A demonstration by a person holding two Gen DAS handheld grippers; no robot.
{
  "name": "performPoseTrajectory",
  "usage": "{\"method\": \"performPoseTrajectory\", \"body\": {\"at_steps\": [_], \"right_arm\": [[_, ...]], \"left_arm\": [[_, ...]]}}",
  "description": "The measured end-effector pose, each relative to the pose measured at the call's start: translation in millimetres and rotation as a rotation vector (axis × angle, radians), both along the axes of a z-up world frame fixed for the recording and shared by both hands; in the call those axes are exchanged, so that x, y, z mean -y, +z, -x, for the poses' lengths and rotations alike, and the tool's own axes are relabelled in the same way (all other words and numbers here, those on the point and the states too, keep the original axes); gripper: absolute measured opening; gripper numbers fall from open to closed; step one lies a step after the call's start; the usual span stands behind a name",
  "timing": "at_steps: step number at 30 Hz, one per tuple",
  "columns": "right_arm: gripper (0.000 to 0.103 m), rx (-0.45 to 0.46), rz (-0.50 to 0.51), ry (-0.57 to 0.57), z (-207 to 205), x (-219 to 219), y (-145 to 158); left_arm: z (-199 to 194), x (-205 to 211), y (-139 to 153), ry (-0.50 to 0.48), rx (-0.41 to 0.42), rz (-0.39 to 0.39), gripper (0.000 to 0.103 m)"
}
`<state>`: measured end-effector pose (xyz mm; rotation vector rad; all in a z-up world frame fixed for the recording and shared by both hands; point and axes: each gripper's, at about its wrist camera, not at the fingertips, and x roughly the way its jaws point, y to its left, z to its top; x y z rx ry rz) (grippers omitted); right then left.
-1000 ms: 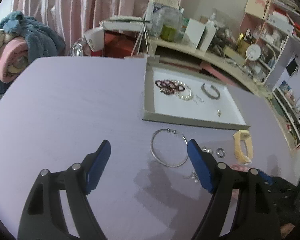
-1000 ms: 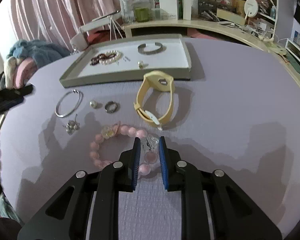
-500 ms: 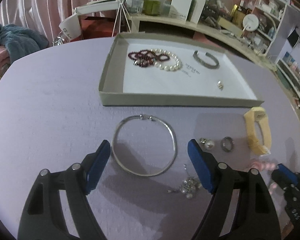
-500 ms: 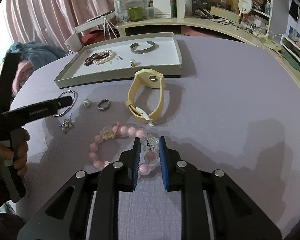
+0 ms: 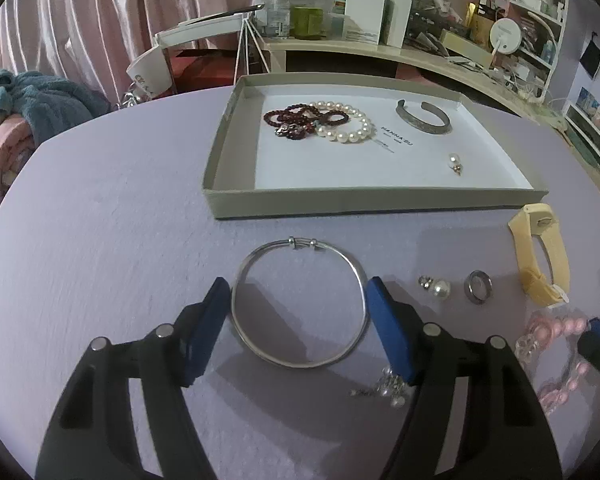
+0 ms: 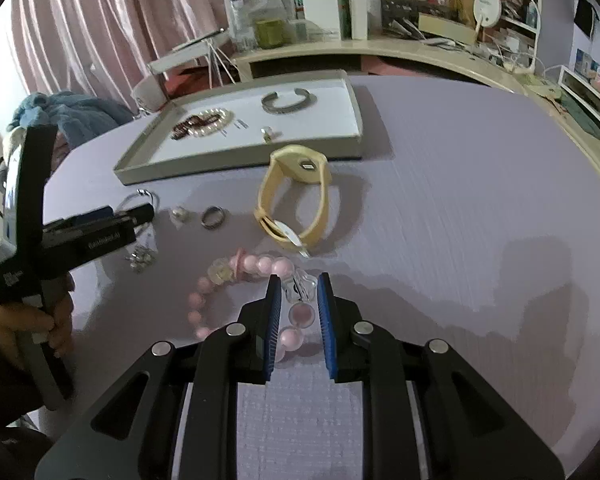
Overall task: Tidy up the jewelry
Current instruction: 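Grasp the pink beaded bracelet with the right gripper while the left grasps the silver hoop bangle, then carry the pink bracelet and hoop bangle into the tray and open both grippers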
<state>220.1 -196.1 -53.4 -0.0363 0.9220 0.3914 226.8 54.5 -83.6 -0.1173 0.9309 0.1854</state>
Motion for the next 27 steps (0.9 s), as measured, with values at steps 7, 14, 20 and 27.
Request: {"method": "performPoseTrajectory", "body": {"at_steps": [7,14,20,27], "right_arm": [[0.019,0.054,-0.064,0.042,6,-5,25],[0.019,0.111,-0.109,0.099,15,-15,50],[0.019,0.148,-0.137,0.113,17,-17,66],[0.019,0.195,-0.162,0.128,17,-19,83]], "left_arm": [[25,-17,25,0.035,0.069,0.012,0.069],[50,-30,64,0.065,0.169,0.019,0.069],[67,-37,93,0.100,0.242,0.023,0.069],[82,-39,116,0.116,0.302,0.014,0.069]]}}
